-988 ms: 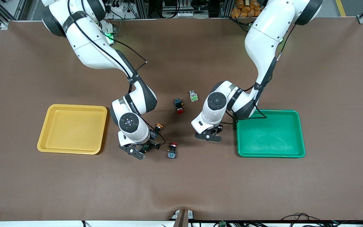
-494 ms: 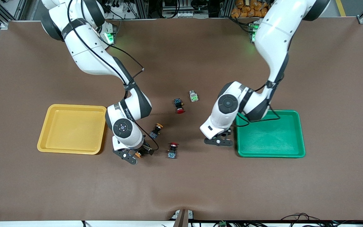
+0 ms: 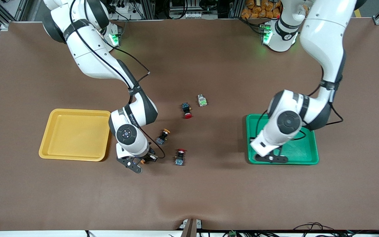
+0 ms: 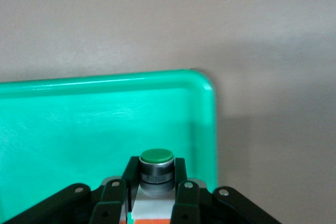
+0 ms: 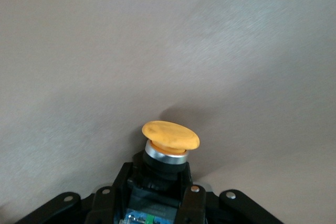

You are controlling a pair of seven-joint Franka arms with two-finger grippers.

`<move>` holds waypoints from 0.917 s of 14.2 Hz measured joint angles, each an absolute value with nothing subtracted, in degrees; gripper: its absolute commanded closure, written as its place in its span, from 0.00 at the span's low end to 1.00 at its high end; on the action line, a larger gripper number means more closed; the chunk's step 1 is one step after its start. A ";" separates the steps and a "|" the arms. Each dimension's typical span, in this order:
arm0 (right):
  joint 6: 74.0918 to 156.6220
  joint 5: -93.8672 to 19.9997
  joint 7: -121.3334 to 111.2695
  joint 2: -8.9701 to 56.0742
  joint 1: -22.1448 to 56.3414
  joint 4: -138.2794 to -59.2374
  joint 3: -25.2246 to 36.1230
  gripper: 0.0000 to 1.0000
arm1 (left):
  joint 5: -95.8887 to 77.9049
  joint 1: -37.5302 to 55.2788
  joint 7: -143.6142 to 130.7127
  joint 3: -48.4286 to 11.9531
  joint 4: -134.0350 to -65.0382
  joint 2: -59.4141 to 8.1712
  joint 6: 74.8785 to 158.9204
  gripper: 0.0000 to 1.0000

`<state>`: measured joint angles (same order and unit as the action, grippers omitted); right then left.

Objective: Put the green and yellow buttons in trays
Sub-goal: 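Carry the green button with the left gripper while the right gripper lifts, then drop the buttons into the green and yellow trays with both grippers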

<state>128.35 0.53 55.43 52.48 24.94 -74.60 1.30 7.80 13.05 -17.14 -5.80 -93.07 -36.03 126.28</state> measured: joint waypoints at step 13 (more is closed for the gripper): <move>109.48 1.00 9.86 41.40 -5.13 -80.85 2.02 0.98 | 7.78 11.37 -17.80 -6.03 -93.37 -37.82 127.35 0.00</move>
<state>109.48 1.00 9.86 41.40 -5.13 -80.85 2.02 7.78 11.37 -17.80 -6.03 -93.37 -37.82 127.35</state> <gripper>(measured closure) 0.604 0.004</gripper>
